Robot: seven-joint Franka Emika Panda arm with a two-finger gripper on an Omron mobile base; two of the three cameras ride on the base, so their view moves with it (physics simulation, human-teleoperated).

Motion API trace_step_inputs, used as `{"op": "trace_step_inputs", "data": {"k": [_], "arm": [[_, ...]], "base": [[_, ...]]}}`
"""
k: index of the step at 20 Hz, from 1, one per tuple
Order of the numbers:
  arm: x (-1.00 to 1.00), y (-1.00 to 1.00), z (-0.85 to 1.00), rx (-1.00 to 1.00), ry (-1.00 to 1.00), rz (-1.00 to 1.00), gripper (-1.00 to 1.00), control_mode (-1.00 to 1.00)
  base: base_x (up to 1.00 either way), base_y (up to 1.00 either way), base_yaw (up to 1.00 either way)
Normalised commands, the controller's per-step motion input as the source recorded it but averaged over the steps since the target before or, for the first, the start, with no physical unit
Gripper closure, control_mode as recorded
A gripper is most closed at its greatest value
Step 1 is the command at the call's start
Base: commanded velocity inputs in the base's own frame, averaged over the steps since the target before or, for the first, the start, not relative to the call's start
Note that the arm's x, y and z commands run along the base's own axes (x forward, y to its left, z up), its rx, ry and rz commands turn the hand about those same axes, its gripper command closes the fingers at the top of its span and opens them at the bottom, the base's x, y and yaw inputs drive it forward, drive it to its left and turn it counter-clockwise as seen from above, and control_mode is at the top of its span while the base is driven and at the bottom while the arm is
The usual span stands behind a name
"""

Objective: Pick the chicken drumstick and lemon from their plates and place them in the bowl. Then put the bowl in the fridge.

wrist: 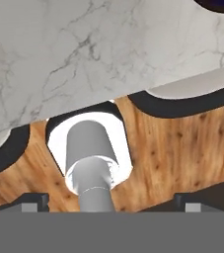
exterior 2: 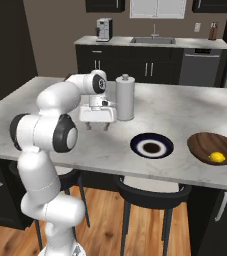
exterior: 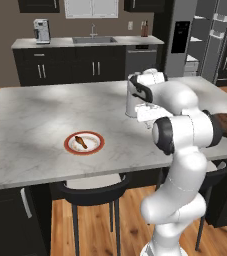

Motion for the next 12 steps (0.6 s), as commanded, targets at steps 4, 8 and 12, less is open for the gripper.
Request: {"op": "trace_step_inputs", "data": {"k": [4,8,12], "arm": [[0.02,0.61,0.09,0.06,0.00,0.14,-1.00,-1.00],[0.05,0.68,0.06,0.03,0.00,0.12,-1.00,-1.00],[0.10,0.76,0.04,0.00,0.00,0.09,-1.00,-1.00]], "base": [[0.00,0.00,0.00],[0.00,0.00,0.00],[0.00,0.00,0.00]]}}
